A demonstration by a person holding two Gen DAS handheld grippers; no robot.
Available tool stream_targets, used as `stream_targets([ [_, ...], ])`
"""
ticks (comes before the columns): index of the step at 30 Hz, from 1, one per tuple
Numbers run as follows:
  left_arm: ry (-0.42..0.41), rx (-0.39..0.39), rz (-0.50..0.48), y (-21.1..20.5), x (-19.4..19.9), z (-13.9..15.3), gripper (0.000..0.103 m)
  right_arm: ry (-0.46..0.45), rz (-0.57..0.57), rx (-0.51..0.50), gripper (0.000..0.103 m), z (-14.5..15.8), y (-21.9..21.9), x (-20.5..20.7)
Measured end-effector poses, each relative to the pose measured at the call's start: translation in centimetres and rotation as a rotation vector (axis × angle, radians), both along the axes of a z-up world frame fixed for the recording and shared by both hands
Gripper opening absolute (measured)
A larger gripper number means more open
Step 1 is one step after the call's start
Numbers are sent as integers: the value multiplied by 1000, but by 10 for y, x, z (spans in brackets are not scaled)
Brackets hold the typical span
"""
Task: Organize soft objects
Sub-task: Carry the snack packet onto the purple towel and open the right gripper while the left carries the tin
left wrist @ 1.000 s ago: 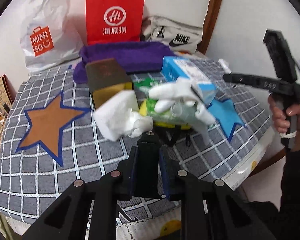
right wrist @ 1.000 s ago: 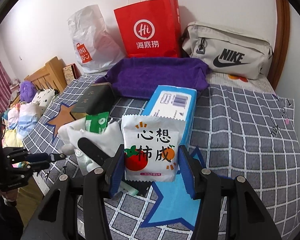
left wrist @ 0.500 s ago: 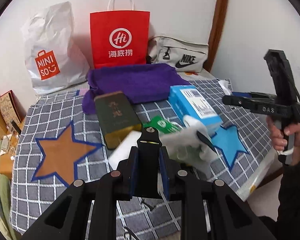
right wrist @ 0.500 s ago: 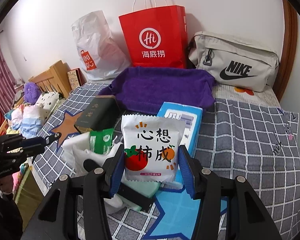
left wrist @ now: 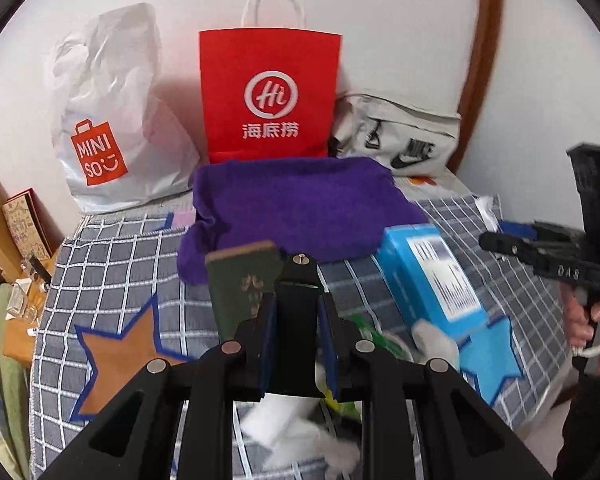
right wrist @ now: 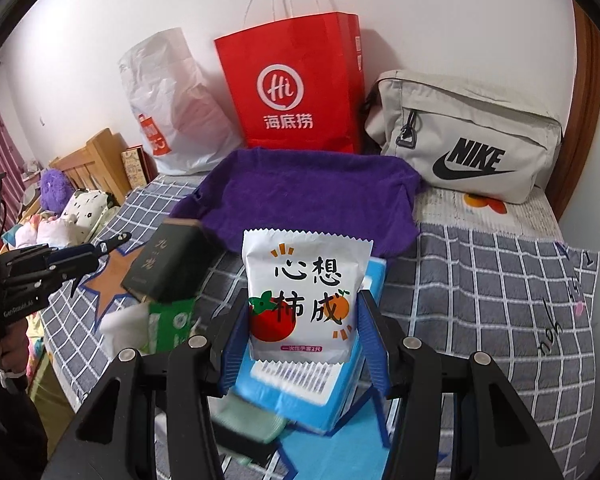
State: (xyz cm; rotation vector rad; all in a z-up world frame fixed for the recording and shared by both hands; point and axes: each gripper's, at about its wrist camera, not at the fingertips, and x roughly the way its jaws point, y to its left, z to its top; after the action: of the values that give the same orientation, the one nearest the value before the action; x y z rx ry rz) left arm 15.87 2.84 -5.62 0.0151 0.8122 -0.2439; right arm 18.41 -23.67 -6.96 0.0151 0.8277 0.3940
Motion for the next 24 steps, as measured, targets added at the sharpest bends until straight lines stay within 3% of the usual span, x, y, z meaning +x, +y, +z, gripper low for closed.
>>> stream_targets([
  [15,33,3,75,1,87,-6,20,11,-14,-11,51,-7,3,94],
  [24,90,-6,101,1,141,-28,20,34,-6,-16,51,-22,12,142],
])
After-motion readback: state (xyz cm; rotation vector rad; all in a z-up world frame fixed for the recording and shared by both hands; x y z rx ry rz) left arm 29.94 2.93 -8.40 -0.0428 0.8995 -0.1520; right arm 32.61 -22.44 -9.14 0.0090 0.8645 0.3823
